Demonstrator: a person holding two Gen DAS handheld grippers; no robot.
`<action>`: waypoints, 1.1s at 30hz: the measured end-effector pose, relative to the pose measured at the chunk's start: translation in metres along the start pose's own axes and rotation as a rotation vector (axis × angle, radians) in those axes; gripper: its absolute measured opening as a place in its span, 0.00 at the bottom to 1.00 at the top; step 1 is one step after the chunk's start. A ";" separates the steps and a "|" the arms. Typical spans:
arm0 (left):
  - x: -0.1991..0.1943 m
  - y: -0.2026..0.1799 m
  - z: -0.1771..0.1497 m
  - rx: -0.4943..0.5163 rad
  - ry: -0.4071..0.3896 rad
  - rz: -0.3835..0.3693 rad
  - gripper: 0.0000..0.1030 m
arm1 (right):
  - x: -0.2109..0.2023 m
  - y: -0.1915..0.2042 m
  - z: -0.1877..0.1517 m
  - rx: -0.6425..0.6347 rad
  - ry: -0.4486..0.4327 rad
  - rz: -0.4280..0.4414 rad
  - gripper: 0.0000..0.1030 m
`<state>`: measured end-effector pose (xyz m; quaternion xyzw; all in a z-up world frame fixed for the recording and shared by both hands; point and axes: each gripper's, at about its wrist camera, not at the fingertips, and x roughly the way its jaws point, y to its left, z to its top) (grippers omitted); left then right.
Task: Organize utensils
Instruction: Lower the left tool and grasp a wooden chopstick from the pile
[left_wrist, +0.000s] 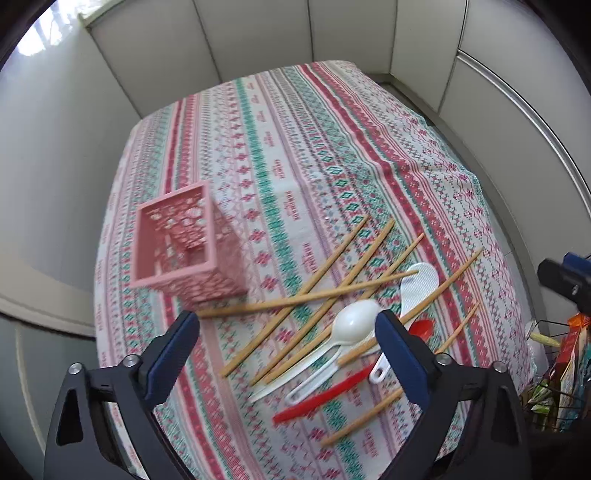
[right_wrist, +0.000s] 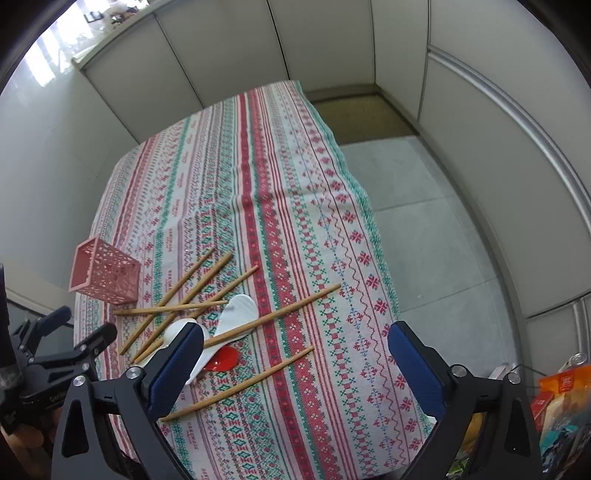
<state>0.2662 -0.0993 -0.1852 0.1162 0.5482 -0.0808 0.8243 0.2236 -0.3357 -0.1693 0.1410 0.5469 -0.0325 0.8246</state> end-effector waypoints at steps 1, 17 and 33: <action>0.007 -0.005 0.006 0.009 0.014 -0.013 0.87 | 0.005 -0.003 0.002 0.011 0.019 0.019 0.92; 0.115 -0.049 0.064 0.027 0.144 -0.111 0.26 | 0.045 -0.040 0.020 0.161 0.127 0.143 0.83; 0.113 -0.063 0.072 0.084 0.076 -0.045 0.08 | 0.058 -0.053 0.018 0.207 0.172 0.148 0.83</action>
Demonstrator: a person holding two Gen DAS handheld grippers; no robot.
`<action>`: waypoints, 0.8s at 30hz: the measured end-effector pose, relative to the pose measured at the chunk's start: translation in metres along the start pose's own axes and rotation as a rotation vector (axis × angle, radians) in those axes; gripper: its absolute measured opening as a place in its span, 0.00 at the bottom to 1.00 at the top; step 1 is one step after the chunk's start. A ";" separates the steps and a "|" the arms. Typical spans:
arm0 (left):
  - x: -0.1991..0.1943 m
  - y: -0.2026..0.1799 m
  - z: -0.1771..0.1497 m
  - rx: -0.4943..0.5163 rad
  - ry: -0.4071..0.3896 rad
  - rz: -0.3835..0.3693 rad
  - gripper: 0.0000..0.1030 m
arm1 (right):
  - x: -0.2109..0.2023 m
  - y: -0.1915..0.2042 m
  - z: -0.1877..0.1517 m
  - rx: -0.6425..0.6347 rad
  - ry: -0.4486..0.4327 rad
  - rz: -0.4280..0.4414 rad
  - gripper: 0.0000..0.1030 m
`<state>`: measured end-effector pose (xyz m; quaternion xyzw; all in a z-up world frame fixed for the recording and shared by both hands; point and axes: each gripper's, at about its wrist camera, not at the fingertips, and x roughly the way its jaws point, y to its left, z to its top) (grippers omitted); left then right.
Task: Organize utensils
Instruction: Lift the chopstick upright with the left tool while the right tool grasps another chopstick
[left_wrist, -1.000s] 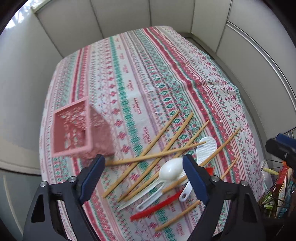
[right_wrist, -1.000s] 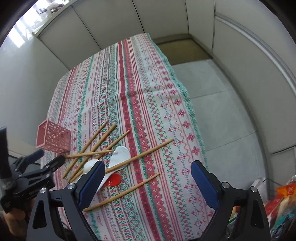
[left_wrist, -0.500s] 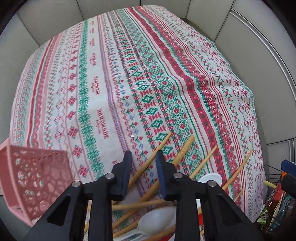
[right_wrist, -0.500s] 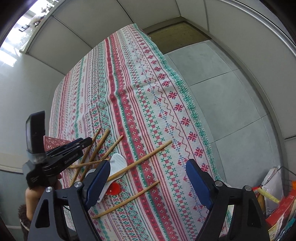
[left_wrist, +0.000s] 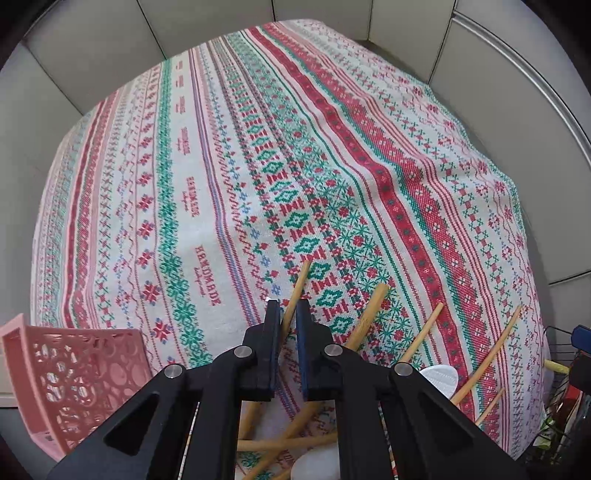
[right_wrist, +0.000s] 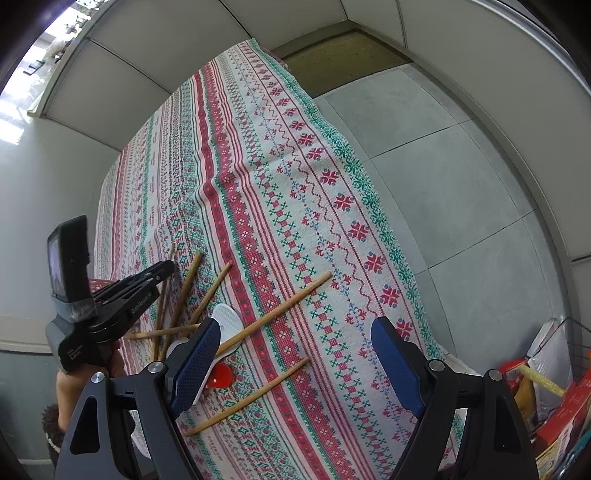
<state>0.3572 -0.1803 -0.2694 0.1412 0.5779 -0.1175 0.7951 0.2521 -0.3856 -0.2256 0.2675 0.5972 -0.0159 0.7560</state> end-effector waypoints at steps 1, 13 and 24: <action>-0.006 0.001 -0.001 0.000 -0.015 0.002 0.08 | 0.001 0.000 0.000 0.000 0.001 -0.001 0.83; -0.104 0.038 -0.026 -0.036 -0.229 0.012 0.06 | 0.029 -0.003 -0.005 0.066 0.065 0.027 0.77; -0.174 0.072 -0.053 -0.135 -0.409 -0.077 0.04 | 0.048 0.006 -0.008 0.110 0.079 0.018 0.62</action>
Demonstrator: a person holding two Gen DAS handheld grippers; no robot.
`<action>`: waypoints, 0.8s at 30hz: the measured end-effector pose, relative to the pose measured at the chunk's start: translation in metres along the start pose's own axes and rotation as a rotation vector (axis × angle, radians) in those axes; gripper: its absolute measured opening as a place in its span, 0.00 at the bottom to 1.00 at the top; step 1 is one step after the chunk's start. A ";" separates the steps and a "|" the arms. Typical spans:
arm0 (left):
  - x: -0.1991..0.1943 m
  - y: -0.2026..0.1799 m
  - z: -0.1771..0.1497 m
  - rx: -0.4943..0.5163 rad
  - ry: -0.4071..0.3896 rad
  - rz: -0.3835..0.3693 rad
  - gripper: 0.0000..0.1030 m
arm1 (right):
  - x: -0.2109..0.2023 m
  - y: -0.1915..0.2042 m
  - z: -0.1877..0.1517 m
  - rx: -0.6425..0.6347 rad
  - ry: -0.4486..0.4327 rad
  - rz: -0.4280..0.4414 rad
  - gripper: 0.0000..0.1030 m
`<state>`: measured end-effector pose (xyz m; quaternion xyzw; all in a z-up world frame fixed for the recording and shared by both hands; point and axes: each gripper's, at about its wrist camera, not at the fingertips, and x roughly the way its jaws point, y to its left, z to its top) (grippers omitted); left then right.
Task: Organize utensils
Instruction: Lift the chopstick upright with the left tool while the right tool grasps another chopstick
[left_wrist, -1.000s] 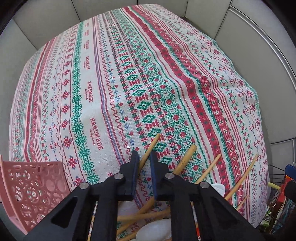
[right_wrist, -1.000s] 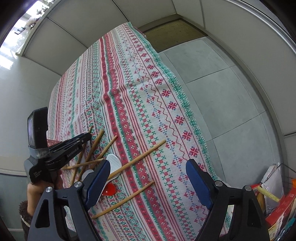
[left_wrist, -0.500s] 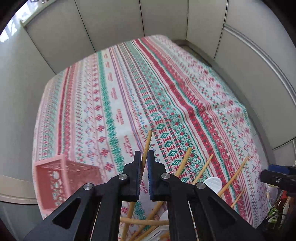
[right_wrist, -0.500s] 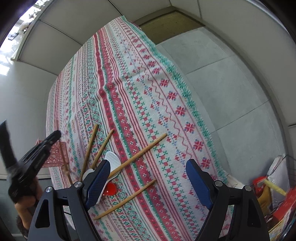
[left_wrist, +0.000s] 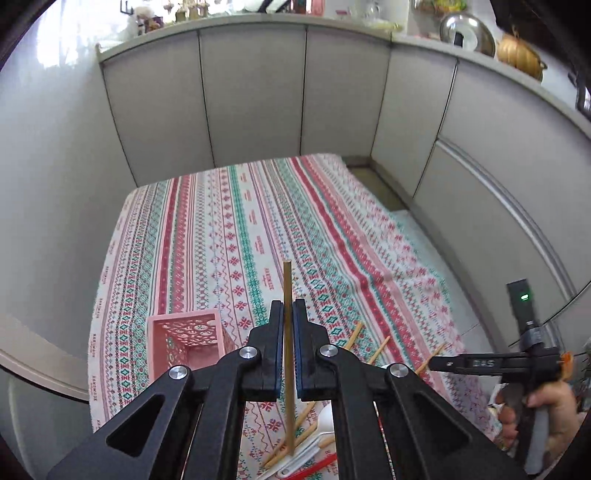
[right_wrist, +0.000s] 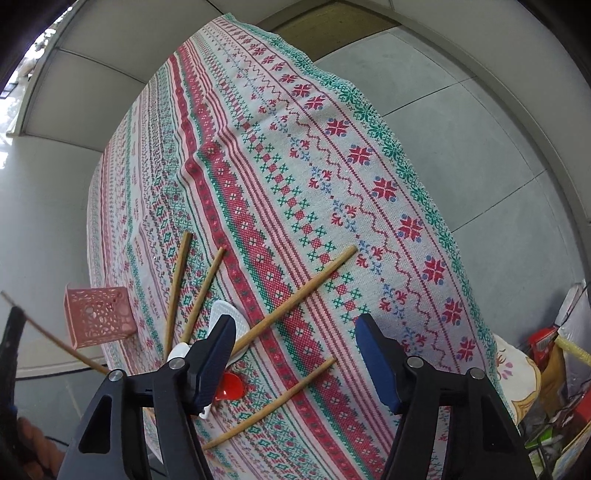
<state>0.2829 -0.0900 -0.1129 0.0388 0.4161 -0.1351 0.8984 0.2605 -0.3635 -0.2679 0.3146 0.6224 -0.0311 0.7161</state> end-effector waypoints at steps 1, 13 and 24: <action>-0.008 0.002 0.000 -0.011 -0.013 -0.010 0.04 | 0.001 0.000 0.001 0.008 -0.002 -0.006 0.59; -0.073 0.039 -0.037 -0.124 -0.140 -0.040 0.04 | 0.023 0.026 0.004 0.052 -0.097 -0.145 0.35; -0.076 0.066 -0.066 -0.173 -0.129 -0.052 0.04 | 0.029 0.043 0.004 0.091 -0.192 -0.226 0.13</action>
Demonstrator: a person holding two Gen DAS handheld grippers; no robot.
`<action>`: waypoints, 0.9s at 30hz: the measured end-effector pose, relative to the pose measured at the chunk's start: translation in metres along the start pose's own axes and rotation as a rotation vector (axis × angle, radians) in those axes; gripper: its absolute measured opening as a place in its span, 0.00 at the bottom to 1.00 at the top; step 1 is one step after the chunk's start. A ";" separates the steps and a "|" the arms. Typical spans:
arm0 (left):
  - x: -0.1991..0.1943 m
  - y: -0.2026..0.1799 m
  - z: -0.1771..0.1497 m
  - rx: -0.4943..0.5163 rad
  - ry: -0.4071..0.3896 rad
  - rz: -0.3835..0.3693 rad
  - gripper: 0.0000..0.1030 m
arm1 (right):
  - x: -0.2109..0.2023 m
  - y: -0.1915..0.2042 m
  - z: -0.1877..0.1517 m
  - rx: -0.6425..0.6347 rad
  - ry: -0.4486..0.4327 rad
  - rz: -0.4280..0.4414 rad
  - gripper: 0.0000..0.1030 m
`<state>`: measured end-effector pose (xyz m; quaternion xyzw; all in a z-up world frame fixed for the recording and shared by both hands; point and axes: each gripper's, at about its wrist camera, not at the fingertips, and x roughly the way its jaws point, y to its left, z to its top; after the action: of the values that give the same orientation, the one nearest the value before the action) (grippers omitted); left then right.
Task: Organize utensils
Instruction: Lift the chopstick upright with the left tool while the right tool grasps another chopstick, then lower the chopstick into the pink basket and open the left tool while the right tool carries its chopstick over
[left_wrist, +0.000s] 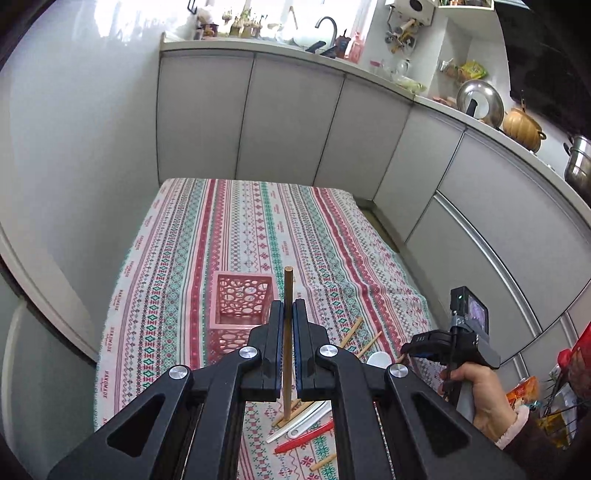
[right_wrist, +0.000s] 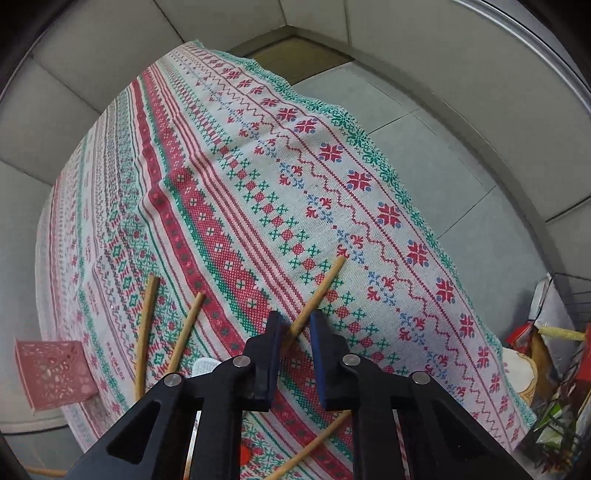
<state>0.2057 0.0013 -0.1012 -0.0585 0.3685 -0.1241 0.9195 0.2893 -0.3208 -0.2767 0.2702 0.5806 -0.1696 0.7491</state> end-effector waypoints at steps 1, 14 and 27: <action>0.000 0.000 0.000 0.002 -0.001 0.003 0.04 | 0.001 -0.002 0.000 0.015 0.004 0.026 0.12; -0.018 0.011 0.003 -0.009 -0.045 -0.003 0.04 | -0.008 -0.037 0.002 0.099 0.071 0.302 0.06; -0.066 0.019 0.017 -0.069 -0.205 0.002 0.04 | -0.125 0.006 -0.037 -0.159 -0.140 0.416 0.06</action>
<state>0.1750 0.0374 -0.0491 -0.1023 0.2768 -0.1039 0.9498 0.2298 -0.3013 -0.1621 0.3115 0.4705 0.0164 0.8254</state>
